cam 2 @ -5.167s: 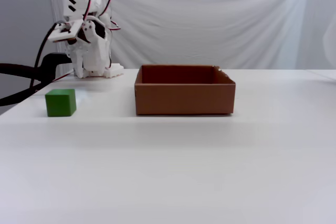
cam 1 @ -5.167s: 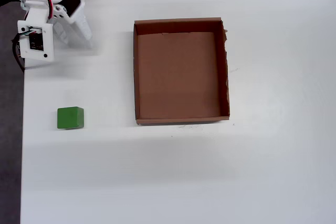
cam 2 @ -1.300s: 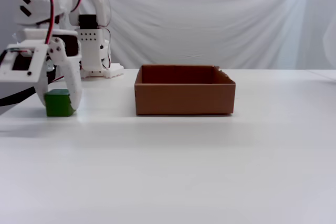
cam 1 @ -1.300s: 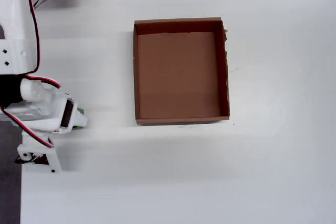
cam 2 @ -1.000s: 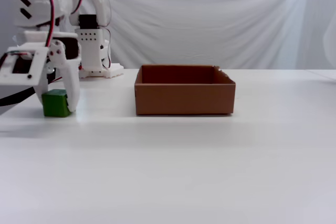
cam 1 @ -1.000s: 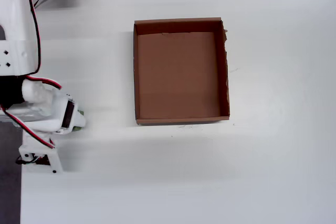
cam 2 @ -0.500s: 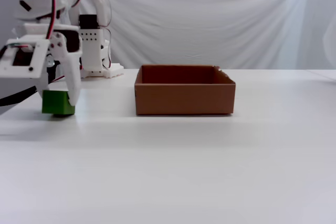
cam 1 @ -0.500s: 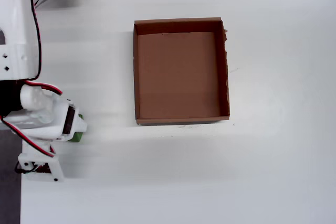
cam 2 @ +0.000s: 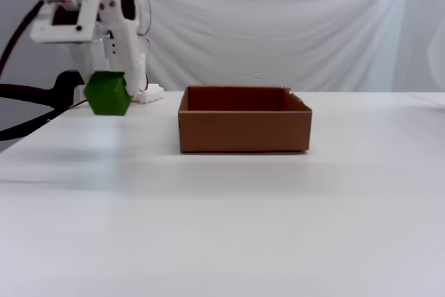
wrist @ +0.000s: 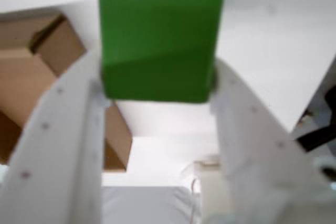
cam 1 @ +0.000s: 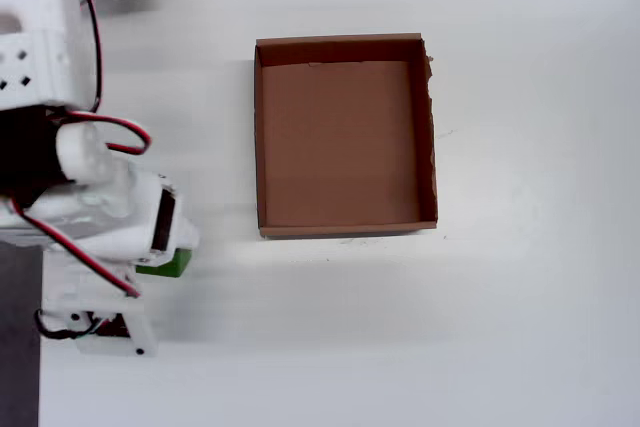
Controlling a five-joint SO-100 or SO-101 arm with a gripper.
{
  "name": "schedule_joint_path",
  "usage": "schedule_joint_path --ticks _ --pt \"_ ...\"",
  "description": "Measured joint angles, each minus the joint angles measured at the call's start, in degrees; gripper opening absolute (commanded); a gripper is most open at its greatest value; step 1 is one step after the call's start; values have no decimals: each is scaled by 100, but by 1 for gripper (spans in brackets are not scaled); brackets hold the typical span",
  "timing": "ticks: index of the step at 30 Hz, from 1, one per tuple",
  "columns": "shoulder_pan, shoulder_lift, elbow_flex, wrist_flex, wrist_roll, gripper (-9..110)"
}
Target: Grasp a green cube and put it in a box.
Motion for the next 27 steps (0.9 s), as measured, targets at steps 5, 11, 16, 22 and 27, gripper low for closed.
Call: schedule_joint_path --ticks 5,11,16,22,27 --pt "-466 26 -536 457 431 14" --pt "-1090 26 -826 624 888 14" --pt "-1670 26 -844 624 1116 14" --pt "-2303 79 -501 659 1160 14" --pt "-2610 88 62 624 1160 14"
